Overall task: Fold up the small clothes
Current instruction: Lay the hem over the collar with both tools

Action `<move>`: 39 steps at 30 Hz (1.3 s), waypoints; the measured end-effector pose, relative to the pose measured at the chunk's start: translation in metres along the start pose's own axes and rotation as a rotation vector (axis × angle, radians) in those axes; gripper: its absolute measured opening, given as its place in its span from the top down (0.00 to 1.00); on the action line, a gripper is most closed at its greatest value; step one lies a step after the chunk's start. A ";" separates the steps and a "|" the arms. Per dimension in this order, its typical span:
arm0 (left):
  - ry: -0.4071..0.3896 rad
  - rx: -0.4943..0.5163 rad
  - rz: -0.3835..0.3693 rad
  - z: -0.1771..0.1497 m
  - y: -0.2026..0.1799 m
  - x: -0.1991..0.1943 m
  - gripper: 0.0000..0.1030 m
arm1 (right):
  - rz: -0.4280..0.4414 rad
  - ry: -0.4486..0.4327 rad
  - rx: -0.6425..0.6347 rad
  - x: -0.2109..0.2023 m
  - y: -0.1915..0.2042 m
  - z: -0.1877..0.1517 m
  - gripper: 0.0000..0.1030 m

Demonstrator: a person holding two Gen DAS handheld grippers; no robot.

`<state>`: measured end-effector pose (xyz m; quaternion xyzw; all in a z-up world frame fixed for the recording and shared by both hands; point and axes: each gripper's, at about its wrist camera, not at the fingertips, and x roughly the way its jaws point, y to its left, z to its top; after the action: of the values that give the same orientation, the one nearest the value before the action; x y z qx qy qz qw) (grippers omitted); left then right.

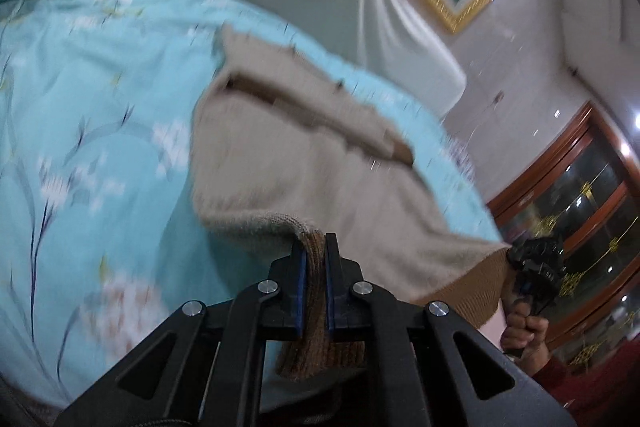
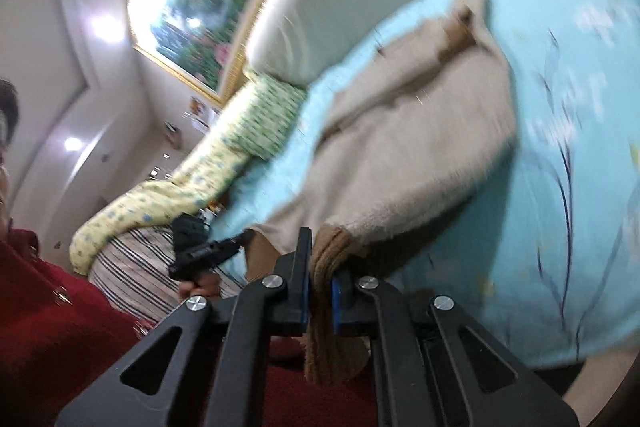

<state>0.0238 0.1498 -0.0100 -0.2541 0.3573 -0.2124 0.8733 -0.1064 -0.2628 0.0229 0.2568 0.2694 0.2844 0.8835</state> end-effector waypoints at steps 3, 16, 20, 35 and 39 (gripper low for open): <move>-0.063 -0.026 -0.036 0.032 0.001 0.005 0.95 | 0.040 -0.060 -0.018 0.004 0.002 0.034 0.91; -0.175 -0.001 0.041 0.194 0.015 0.097 0.95 | -0.093 -0.185 0.028 0.075 -0.054 0.193 0.91; -0.157 -0.005 0.076 0.233 0.030 0.147 0.95 | -0.143 -0.210 0.083 0.095 -0.084 0.236 0.91; 0.030 -0.073 0.161 0.267 0.115 0.275 0.91 | -0.463 -0.093 0.238 0.160 -0.203 0.278 0.91; 0.076 -0.040 0.166 0.271 0.115 0.266 0.89 | -0.469 -0.050 0.250 0.158 -0.200 0.288 0.91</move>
<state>0.4181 0.1717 -0.0487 -0.2326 0.4140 -0.1416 0.8686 0.2553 -0.3892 0.0571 0.3014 0.3326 0.0303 0.8931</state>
